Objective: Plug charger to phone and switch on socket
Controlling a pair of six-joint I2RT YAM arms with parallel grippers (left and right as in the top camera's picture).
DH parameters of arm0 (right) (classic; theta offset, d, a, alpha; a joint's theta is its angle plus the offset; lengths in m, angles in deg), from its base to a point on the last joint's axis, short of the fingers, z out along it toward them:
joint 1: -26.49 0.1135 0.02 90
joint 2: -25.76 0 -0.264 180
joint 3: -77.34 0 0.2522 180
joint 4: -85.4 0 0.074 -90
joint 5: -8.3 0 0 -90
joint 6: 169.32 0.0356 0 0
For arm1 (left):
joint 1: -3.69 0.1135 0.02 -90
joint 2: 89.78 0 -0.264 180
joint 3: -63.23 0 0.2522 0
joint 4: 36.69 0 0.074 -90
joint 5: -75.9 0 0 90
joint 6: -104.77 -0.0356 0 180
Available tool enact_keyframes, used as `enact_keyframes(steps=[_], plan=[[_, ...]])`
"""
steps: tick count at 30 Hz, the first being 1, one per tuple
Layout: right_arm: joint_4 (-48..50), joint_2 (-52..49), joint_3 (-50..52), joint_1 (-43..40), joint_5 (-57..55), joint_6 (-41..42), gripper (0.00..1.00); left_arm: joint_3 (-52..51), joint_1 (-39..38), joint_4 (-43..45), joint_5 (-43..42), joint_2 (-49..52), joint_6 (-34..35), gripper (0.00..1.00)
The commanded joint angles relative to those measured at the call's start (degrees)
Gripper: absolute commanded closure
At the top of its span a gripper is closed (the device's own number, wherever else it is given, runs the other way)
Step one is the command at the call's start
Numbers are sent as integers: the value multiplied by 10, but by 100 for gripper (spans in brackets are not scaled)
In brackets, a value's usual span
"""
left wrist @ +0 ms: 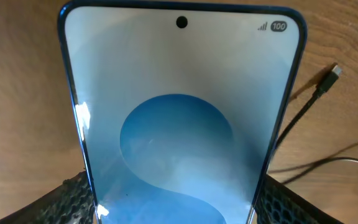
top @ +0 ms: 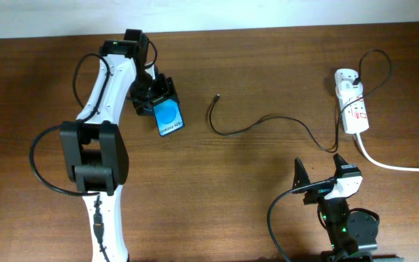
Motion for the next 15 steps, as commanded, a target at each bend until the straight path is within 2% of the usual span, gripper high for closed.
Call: enact_keyframes(steps=[1,2,5,9,15], plan=[[-1,4,4,-4,2,10,2,17,8,-16,-28,-22,94,100],[1,4,4,-4,1,43,2,17,12,-24,-27,-22,136,100],[-1,2,4,-4,4,137,2,17,24,-36,-25,-22,187,100],[-26,-22,-19,-4,66,145,2,17,50,-42,-19,-22,187,100],[-104,-200,-162,-4,131,144,2,17,82,-53,-19,-22,228,100]])
